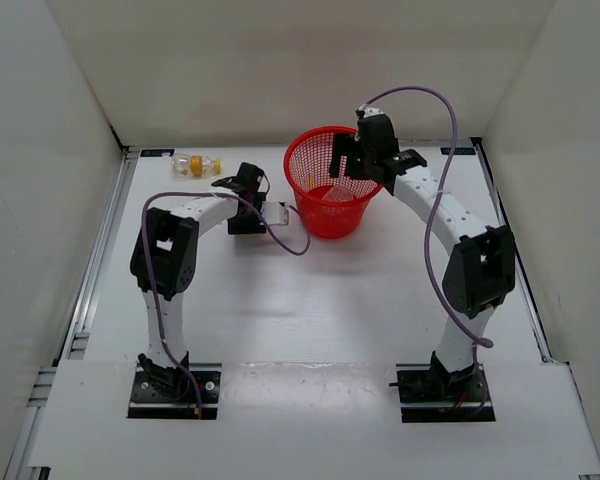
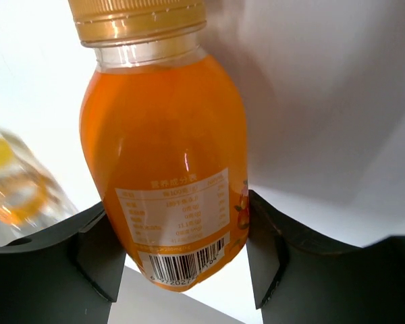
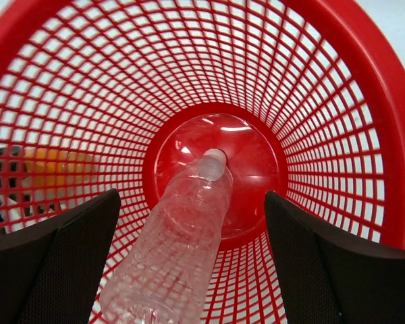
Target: Put the plastic bottles in the bin
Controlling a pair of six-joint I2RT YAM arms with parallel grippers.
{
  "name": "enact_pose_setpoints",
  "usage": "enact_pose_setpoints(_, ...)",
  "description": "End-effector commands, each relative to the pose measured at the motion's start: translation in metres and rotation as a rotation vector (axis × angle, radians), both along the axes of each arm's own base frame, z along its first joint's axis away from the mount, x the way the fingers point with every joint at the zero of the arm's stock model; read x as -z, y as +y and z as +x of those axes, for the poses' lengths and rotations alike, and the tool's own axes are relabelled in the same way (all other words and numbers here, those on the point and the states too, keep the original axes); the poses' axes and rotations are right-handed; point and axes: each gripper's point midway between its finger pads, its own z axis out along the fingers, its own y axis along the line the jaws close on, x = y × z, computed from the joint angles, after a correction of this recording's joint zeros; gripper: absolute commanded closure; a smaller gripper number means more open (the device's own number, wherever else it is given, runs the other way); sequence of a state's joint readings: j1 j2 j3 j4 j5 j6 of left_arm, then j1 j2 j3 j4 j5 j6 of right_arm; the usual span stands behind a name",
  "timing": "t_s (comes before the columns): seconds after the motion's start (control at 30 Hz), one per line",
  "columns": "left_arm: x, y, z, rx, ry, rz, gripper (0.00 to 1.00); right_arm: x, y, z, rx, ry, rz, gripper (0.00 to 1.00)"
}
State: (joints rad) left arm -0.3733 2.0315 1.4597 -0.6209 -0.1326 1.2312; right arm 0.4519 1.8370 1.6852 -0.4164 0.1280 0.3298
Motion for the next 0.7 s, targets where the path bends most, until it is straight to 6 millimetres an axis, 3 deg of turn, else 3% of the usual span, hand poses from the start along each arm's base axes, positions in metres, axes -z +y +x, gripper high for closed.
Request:
enact_pose_setpoints(0.0, -0.045, 0.031, -0.009, -0.178, -0.075, -0.062, 0.86, -0.037, -0.005, -0.001, 0.020, -0.085, 0.039, 0.10)
enact_pose_setpoints(0.17, -0.075, 0.039, -0.022, -0.252, -0.100, -0.132, 0.87, -0.045, 0.001, 0.001, 0.005, -0.092, 0.066, 0.10)
enact_pose_setpoints(0.27, -0.102, 0.038, -0.022, -0.288, -0.155, -0.180, 0.89, -0.060, 0.003, 0.005, 0.009, -0.125, 0.091, 0.10)
enact_pose_setpoints(0.37, -0.145, 0.039, -0.013, -0.354, -0.221, -0.318, 0.90, -0.076, 0.002, 0.003, 0.003, -0.158, 0.096, 0.10)
enact_pose_setpoints(0.43, -0.203, 0.029, 0.002, -0.397, -0.304, -0.508, 0.90, -0.085, -0.004, -0.001, 0.020, -0.178, 0.095, 0.10)
enact_pose_setpoints(0.47, -0.221, 0.016, 0.004, -0.376, -0.288, -0.622, 0.90, -0.086, -0.008, -0.006, 0.028, -0.181, 0.091, 0.10)
enact_pose_setpoints(0.5, -0.244, 0.016, 0.008, -0.427, -0.305, -0.724, 0.90, -0.087, -0.013, -0.009, 0.044, -0.185, 0.083, 0.10)
enact_pose_setpoints(0.53, -0.288, 0.007, 0.018, -0.405, -0.370, -0.813, 0.90, -0.087, -0.017, -0.012, 0.052, -0.187, 0.079, 0.10)
enact_pose_setpoints(0.57, -0.308, 0.001, 0.023, -0.399, -0.391, -0.870, 0.90, -0.094, -0.021, -0.018, 0.062, -0.200, 0.080, 0.10)
enact_pose_setpoints(0.6, -0.327, -0.019, 0.025, -0.378, -0.389, -0.941, 0.90, -0.085, -0.025, -0.022, 0.071, -0.185, 0.066, 0.10)
enact_pose_setpoints(0.63, -0.359, -0.032, 0.035, -0.337, -0.442, -0.989, 0.90, -0.089, -0.032, -0.026, 0.093, -0.198, 0.057, 0.10)
enact_pose_setpoints(0.67, -0.370, -0.047, 0.037, -0.301, -0.455, -1.007, 0.90, -0.087, -0.036, -0.029, 0.105, -0.197, 0.049, 0.10)
